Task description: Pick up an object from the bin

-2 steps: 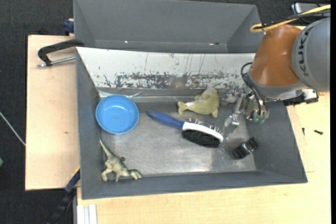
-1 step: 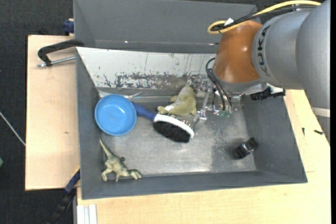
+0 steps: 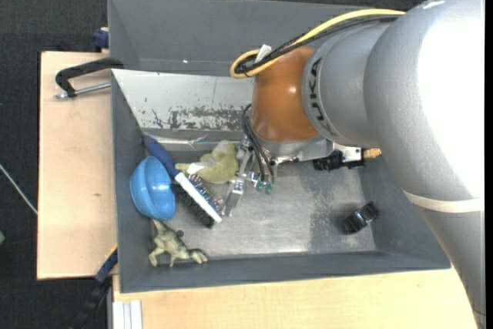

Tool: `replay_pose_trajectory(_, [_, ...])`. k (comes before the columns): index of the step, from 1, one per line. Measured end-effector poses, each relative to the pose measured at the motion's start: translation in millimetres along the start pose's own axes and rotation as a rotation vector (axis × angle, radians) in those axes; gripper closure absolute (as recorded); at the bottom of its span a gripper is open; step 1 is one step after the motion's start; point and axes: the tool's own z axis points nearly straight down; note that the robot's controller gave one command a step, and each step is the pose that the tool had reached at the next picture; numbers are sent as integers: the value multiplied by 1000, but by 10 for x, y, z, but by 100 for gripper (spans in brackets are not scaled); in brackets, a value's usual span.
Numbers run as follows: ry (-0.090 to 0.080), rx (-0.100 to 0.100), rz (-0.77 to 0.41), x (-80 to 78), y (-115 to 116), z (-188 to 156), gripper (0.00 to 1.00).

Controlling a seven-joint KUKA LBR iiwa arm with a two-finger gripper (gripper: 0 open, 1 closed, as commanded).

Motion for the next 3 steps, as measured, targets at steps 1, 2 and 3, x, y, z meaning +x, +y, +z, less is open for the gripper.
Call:
replay_pose_trajectory(1, [-6, -1, 6, -30, -30, -3, 100])
replay_pose_trajectory(2, [-6, -1, 6, -30, -26, -5, 0])
replay_pose_trajectory(3, [-11, -3, -352, 483, 1, -905, 0])
